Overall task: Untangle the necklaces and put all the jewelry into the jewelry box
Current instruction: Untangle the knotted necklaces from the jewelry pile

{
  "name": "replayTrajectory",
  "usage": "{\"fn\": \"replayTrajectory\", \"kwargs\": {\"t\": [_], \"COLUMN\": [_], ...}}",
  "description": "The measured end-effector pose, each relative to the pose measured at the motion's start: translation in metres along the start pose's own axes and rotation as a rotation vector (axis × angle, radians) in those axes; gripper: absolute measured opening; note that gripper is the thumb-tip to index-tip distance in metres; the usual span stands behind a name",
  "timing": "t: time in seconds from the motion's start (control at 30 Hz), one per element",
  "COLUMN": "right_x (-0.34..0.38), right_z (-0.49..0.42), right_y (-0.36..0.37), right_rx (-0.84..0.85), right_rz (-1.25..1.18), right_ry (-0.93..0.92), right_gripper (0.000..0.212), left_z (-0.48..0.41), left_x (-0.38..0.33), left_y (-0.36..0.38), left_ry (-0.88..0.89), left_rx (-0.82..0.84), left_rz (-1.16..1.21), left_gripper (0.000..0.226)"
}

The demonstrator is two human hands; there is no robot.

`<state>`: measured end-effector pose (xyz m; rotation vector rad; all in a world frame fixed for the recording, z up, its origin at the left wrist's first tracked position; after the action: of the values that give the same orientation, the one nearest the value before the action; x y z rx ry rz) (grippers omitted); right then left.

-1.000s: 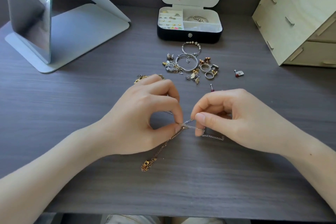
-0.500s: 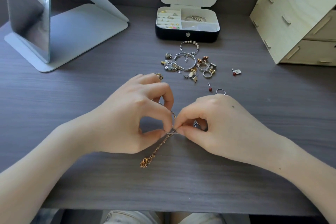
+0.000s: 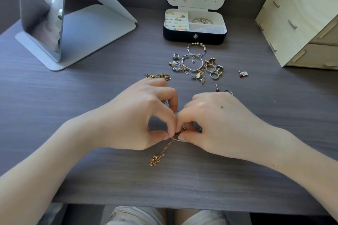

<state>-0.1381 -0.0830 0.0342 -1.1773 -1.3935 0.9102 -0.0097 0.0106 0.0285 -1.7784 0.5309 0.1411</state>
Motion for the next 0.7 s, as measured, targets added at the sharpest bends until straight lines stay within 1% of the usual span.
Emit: {"fn": "replayTrajectory", "kwargs": {"t": [0.13, 0.23, 0.27, 0.33, 0.4, 0.5, 0.57, 0.7], "right_x": [0.002, 0.000, 0.000, -0.002, -0.009, -0.021, -0.026, -0.028], "right_z": [-0.004, -0.003, -0.002, -0.001, 0.001, 0.004, 0.004, 0.003], "right_y": [0.000, 0.004, 0.006, 0.001, -0.008, -0.020, -0.022, -0.016], "right_rx": [-0.018, 0.009, 0.030, 0.079, 0.127, 0.075, 0.077, 0.039], "right_rz": [0.028, 0.054, 0.052, 0.009, -0.117, -0.410, -0.647, -1.047], "right_ry": [-0.078, -0.113, -0.105, -0.023, 0.079, 0.204, 0.288, 0.387], "right_gripper": [0.005, 0.009, 0.011, 0.009, 0.010, 0.010, 0.010, 0.005], "left_z": [0.001, 0.001, 0.001, 0.002, 0.002, 0.002, 0.003, 0.003], "left_x": [0.001, 0.001, 0.001, 0.001, 0.002, 0.002, 0.001, 0.001], "left_y": [0.000, 0.000, 0.000, 0.000, 0.001, 0.001, 0.001, 0.001], "left_ry": [-0.007, -0.015, -0.018, -0.026, -0.031, -0.042, -0.036, -0.043], "left_rx": [0.015, 0.022, 0.023, 0.026, 0.032, 0.037, 0.041, 0.054], "left_rz": [-0.002, 0.008, 0.012, 0.015, 0.012, 0.024, 0.030, 0.049], "left_gripper": [0.011, 0.010, 0.010, 0.010, 0.010, 0.010, 0.010, 0.010]}}
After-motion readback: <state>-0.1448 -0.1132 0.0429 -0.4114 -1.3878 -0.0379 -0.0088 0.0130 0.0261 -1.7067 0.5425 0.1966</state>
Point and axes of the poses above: each hand's wrist, its own z-axis away from the middle knuckle, its own y-axis out of the palm, x = y × z, the point moved 2 cm from there along -z, towards the middle knuckle, and after that the axes turned 4 degrees about -x, right-handed, at the moved point
